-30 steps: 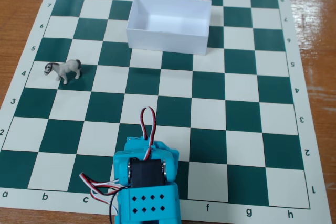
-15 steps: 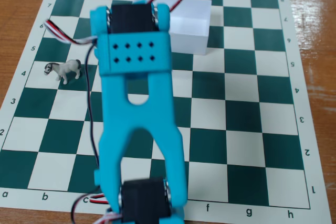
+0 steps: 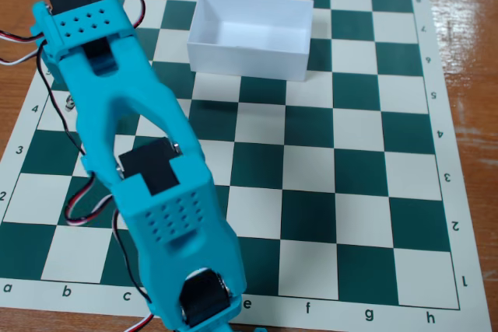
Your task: Grab the toy horse and put it in the box.
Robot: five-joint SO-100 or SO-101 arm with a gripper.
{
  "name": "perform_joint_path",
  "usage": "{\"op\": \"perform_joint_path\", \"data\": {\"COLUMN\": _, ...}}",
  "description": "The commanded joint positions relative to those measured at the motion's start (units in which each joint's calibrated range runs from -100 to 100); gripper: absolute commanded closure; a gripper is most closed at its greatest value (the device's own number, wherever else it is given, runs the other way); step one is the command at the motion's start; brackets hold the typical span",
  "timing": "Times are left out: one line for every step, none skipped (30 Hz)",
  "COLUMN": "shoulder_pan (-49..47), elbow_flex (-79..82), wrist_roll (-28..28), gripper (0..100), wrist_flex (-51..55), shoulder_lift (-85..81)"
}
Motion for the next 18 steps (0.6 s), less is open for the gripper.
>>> {"op": "perform_joint_path", "data": {"shoulder_pan": -0.79, "elbow_flex": -6.09, "wrist_roll": 1.02, "gripper": 71, "wrist_flex": -2.08, "shoulder_lift": 3.29}}
{"op": "perform_joint_path", "data": {"shoulder_pan": -0.86, "elbow_flex": -6.36, "wrist_roll": 1.36, "gripper": 71, "wrist_flex": -3.41, "shoulder_lift": 3.91}}
{"op": "perform_joint_path", "data": {"shoulder_pan": -0.86, "elbow_flex": -6.64, "wrist_roll": 1.7, "gripper": 71, "wrist_flex": -4.57, "shoulder_lift": 4.71}}
{"op": "perform_joint_path", "data": {"shoulder_pan": -0.93, "elbow_flex": -6.91, "wrist_roll": 1.99, "gripper": 71, "wrist_flex": -5.48, "shoulder_lift": 5.5}}
{"op": "perform_joint_path", "data": {"shoulder_pan": -1.08, "elbow_flex": -7.37, "wrist_roll": 2.19, "gripper": 71, "wrist_flex": -6.06, "shoulder_lift": 6.48}}
{"op": "perform_joint_path", "data": {"shoulder_pan": -1.15, "elbow_flex": -7.82, "wrist_roll": 2.38, "gripper": 71, "wrist_flex": -6.48, "shoulder_lift": 7.45}}
{"op": "perform_joint_path", "data": {"shoulder_pan": -1.15, "elbow_flex": -8.28, "wrist_roll": 2.43, "gripper": 71, "wrist_flex": -6.89, "shoulder_lift": 8.43}}
{"op": "perform_joint_path", "data": {"shoulder_pan": -1.15, "elbow_flex": -8.73, "wrist_roll": 2.43, "gripper": 71, "wrist_flex": -7.06, "shoulder_lift": 9.49}}
{"op": "perform_joint_path", "data": {"shoulder_pan": -1.15, "elbow_flex": -9.46, "wrist_roll": 2.43, "gripper": 71, "wrist_flex": -7.23, "shoulder_lift": 10.46}}
{"op": "perform_joint_path", "data": {"shoulder_pan": -1.15, "elbow_flex": -10.01, "wrist_roll": 2.43, "gripper": 71, "wrist_flex": -7.48, "shoulder_lift": 11.43}}
{"op": "perform_joint_path", "data": {"shoulder_pan": -1.15, "elbow_flex": -10.28, "wrist_roll": 2.53, "gripper": 71, "wrist_flex": -8.06, "shoulder_lift": 12.23}}
{"op": "perform_joint_path", "data": {"shoulder_pan": -1.15, "elbow_flex": -10.37, "wrist_roll": 2.68, "gripper": 71, "wrist_flex": -8.56, "shoulder_lift": 13.03}}
{"op": "perform_joint_path", "data": {"shoulder_pan": -1.15, "elbow_flex": -10.37, "wrist_roll": 2.82, "gripper": 71, "wrist_flex": -9.22, "shoulder_lift": 13.73}}
{"op": "perform_joint_path", "data": {"shoulder_pan": -1.15, "elbow_flex": -10.37, "wrist_roll": 2.92, "gripper": 71, "wrist_flex": -9.89, "shoulder_lift": 14.44}}
{"op": "perform_joint_path", "data": {"shoulder_pan": -1.22, "elbow_flex": -10.64, "wrist_roll": 3.12, "gripper": 71, "wrist_flex": -10.47, "shoulder_lift": 15.42}}
{"op": "perform_joint_path", "data": {"shoulder_pan": -1.22, "elbow_flex": -11.28, "wrist_roll": 3.16, "gripper": 71, "wrist_flex": -10.96, "shoulder_lift": 16.39}}
{"op": "perform_joint_path", "data": {"shoulder_pan": -1.29, "elbow_flex": -12.37, "wrist_roll": 3.16, "gripper": 72, "wrist_flex": -11.13, "shoulder_lift": 17.54}}
{"op": "perform_joint_path", "data": {"shoulder_pan": -1.29, "elbow_flex": -13.65, "wrist_roll": 3.16, "gripper": 72, "wrist_flex": -11.13, "shoulder_lift": 18.69}}
